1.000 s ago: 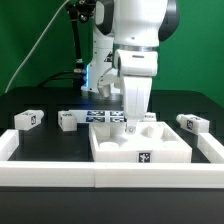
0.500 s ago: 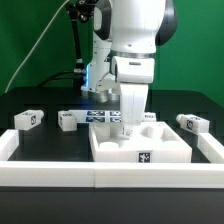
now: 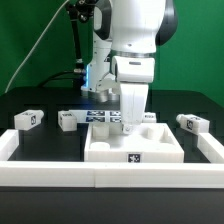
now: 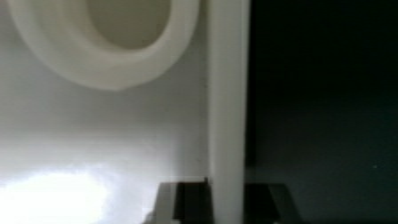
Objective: Assemble one leg
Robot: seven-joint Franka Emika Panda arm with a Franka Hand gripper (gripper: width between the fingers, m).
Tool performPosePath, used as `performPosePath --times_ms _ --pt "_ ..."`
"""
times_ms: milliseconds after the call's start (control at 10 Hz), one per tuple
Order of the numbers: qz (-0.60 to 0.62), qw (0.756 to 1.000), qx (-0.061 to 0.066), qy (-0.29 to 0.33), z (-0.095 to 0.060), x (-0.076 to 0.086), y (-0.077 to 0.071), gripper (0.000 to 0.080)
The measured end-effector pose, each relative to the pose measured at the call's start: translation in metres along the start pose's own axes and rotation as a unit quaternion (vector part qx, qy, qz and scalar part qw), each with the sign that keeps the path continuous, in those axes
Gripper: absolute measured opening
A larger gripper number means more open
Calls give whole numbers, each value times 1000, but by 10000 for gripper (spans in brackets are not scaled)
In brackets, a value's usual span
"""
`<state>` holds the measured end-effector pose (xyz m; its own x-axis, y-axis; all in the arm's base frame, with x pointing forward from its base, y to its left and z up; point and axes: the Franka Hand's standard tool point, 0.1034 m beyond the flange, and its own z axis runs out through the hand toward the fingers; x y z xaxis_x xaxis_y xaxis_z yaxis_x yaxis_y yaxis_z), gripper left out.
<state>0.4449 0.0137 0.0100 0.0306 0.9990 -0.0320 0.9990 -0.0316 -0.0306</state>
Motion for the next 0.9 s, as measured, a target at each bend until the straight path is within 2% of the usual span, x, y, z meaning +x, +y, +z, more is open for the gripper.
performPosePath --times_ms 600,700,900 --pt "-4 1000 0 0 0 0 1 57" --pt "-16 1000 -2 0 0 -1 4 57" --pt "-18 1000 -6 2 0 9 17 57"
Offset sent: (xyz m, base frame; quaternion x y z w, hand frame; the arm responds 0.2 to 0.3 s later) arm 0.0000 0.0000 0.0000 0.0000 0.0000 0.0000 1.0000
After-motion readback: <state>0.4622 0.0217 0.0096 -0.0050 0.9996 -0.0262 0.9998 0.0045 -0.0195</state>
